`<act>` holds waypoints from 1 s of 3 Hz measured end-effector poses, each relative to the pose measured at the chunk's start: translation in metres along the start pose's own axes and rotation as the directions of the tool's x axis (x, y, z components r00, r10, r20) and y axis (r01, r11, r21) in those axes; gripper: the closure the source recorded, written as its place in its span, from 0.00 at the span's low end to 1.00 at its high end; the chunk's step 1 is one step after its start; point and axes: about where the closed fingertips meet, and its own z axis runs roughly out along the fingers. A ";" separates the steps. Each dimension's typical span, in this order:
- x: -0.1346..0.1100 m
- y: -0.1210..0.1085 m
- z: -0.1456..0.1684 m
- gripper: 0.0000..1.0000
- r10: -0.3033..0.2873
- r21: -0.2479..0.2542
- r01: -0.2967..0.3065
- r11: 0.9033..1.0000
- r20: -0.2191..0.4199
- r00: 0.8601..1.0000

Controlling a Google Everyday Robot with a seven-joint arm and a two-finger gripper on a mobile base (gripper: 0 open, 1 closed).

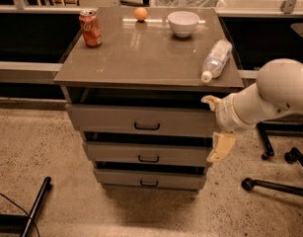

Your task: Open top drawer

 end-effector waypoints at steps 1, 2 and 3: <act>0.003 -0.004 0.018 0.00 -0.071 -0.012 0.071 0.997 -0.018 0.997; 0.011 -0.014 0.030 0.00 -0.133 0.013 0.134 0.991 -0.083 0.988; 0.024 -0.027 0.037 0.00 -0.151 0.034 0.156 0.987 -0.121 0.981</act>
Offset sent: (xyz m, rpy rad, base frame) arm 0.0435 -0.0039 -0.0360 -0.2165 -0.1396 0.1022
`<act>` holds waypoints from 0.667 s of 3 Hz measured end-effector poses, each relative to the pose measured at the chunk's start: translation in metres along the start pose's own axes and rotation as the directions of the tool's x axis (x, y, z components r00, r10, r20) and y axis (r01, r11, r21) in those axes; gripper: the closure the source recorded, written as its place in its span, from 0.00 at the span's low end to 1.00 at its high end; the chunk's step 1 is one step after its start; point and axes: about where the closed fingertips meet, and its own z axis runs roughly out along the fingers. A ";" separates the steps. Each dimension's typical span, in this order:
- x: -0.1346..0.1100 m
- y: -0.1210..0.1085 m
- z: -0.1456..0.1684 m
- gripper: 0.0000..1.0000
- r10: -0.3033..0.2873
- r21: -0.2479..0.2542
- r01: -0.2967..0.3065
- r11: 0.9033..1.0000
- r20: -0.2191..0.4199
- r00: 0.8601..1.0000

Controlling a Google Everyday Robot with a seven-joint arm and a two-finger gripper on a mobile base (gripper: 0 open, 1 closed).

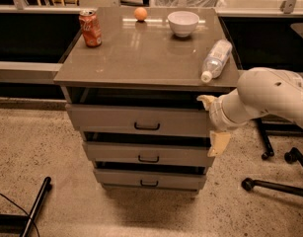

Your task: Open top drawer

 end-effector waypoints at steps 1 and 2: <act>0.017 -0.002 0.015 0.00 0.012 -0.014 -0.013 1.000 -0.004 1.000; 0.027 0.002 0.041 0.00 0.019 -0.058 -0.020 0.998 -0.002 1.000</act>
Offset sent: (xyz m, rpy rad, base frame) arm 0.0283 -0.0170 -0.0734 -0.0102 0.1112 0.0001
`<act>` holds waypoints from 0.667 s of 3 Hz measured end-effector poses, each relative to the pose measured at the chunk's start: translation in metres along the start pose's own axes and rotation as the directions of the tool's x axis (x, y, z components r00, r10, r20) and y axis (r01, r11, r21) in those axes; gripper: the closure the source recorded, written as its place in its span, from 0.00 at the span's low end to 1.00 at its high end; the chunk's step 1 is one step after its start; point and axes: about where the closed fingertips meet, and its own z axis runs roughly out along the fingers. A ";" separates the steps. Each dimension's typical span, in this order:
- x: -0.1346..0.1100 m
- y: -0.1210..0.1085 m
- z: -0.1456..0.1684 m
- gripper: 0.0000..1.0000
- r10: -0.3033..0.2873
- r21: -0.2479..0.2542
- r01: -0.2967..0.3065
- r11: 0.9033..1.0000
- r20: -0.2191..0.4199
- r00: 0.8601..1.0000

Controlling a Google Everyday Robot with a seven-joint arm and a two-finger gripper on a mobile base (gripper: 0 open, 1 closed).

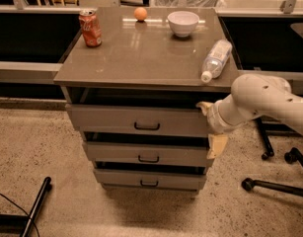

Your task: Open top drawer

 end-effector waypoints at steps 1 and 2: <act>-0.003 -0.001 0.013 0.00 -0.007 -0.026 0.007 1.000 0.002 1.000; -0.001 -0.001 0.019 0.12 0.005 -0.043 -0.005 0.999 -0.001 1.000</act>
Offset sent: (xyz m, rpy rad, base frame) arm 0.0112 0.0030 -0.0210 -0.0081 0.0609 -0.0103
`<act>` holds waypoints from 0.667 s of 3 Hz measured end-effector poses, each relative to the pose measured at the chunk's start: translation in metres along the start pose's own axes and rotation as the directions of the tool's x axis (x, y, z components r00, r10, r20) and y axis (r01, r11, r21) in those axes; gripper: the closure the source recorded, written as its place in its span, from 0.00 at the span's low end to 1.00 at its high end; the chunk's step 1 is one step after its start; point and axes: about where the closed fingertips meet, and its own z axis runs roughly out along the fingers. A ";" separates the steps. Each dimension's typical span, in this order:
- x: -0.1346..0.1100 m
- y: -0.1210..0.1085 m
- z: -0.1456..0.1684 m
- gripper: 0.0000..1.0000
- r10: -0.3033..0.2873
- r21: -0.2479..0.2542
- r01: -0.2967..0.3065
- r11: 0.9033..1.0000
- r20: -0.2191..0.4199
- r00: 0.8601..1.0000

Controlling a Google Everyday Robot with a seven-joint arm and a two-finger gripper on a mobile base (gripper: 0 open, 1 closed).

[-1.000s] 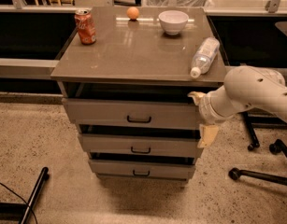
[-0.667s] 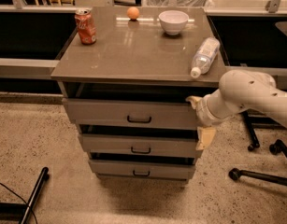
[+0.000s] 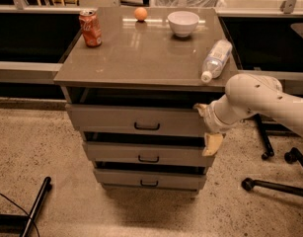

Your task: Open top drawer

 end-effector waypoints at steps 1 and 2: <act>0.003 0.000 0.005 0.19 0.012 -0.014 -0.012 1.000 0.001 1.000; 0.003 0.000 0.005 0.23 0.012 -0.014 -0.012 1.000 0.001 1.000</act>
Offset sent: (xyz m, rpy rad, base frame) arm 0.0043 -0.0033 -0.0019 -0.0007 0.0101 -0.0147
